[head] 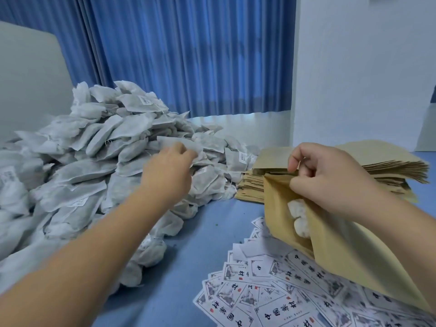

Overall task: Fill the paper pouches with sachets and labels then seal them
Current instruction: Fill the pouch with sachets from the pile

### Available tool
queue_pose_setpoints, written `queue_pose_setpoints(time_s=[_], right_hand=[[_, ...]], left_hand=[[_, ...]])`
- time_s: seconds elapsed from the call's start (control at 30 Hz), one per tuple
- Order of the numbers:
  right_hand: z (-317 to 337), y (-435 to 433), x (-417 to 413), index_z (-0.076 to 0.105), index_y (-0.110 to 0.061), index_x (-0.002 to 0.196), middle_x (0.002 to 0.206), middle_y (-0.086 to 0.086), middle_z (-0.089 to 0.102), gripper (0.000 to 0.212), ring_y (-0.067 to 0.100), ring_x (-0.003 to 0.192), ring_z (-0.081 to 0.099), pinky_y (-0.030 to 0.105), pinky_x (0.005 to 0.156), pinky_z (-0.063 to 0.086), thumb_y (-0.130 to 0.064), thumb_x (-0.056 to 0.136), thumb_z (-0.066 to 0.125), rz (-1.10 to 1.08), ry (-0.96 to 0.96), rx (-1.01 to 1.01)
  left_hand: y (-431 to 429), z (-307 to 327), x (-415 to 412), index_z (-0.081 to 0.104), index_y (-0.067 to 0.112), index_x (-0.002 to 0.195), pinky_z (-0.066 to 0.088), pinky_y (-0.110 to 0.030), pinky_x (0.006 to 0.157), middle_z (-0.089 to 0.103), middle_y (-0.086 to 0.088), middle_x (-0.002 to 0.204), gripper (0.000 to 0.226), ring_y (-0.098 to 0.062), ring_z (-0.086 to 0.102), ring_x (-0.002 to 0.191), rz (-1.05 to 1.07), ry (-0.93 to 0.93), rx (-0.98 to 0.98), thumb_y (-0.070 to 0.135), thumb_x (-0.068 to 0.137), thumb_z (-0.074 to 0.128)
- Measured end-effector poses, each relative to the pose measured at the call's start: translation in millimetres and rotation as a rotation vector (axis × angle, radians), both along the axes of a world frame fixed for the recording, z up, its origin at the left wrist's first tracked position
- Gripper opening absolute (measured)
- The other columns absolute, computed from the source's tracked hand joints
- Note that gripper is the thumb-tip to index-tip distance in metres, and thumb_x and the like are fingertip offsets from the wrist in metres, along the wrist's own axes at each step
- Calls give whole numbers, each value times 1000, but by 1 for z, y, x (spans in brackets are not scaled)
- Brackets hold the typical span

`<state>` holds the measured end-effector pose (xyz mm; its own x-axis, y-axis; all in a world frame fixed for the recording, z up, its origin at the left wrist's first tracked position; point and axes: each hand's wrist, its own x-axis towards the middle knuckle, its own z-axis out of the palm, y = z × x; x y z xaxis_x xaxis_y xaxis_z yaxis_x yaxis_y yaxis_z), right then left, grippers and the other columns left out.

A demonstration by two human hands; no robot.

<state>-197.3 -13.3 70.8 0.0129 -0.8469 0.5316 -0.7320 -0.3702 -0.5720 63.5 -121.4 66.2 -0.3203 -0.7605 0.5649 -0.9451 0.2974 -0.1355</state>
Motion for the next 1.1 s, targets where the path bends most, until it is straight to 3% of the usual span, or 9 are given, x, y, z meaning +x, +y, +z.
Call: queue_pose_setpoints(time_s=[0.13,0.27,0.4,0.63,0.77,0.87,0.97,1.1], right_hand=[[-1,-1,2,54,-24,71,49,-7,50,24,6,44,40,27,50,35,-1,70,59,10,11,6],[-2,-2,3,54,-25,72,48,-8,48,27,4,43,41,16,47,35,1,70,60,42,6,14],[-4,-1,3,54,-25,74,47,-9,47,27,3,42,43,13,47,35,2,70,59,72,10,30],[-3,0,6,55,-23,77,47,-9,45,27,2,40,45,11,46,34,3,70,57,97,23,25],[-3,1,5,55,-24,76,47,-9,45,27,4,42,45,12,46,34,3,70,57,95,35,20],[-1,1,3,55,-24,75,47,-8,45,28,3,41,45,12,46,34,3,69,57,93,30,17],[0,1,1,55,-25,75,47,-7,45,28,3,42,43,12,46,34,3,69,56,91,29,13],[2,2,0,55,-24,75,47,-8,44,27,4,43,39,13,46,34,2,70,55,95,27,18]], left_hand=[[-37,18,22,33,27,135,39,-36,84,36,-5,133,52,-28,47,114,249,-438,-3,29,87,55],[-64,25,31,21,32,141,44,-33,70,30,0,140,64,-26,48,115,216,-532,99,17,87,51],[-83,25,32,23,40,140,33,-31,55,30,5,141,68,-23,48,115,193,-542,171,14,85,54],[-95,16,38,18,33,144,31,-30,51,40,4,124,70,-24,56,99,209,-476,121,12,87,52],[-95,10,33,23,20,146,36,-34,61,38,2,134,60,-27,57,105,304,-484,101,13,92,47],[-92,10,28,42,16,133,35,-34,62,42,-2,123,41,-26,55,104,313,-514,62,14,92,47],[-86,13,22,48,14,123,38,-34,65,45,-4,117,32,-25,48,108,236,-459,-32,16,91,47],[-65,18,5,56,8,115,42,-42,81,55,-12,114,27,-33,48,104,5,-283,-161,18,91,50]])
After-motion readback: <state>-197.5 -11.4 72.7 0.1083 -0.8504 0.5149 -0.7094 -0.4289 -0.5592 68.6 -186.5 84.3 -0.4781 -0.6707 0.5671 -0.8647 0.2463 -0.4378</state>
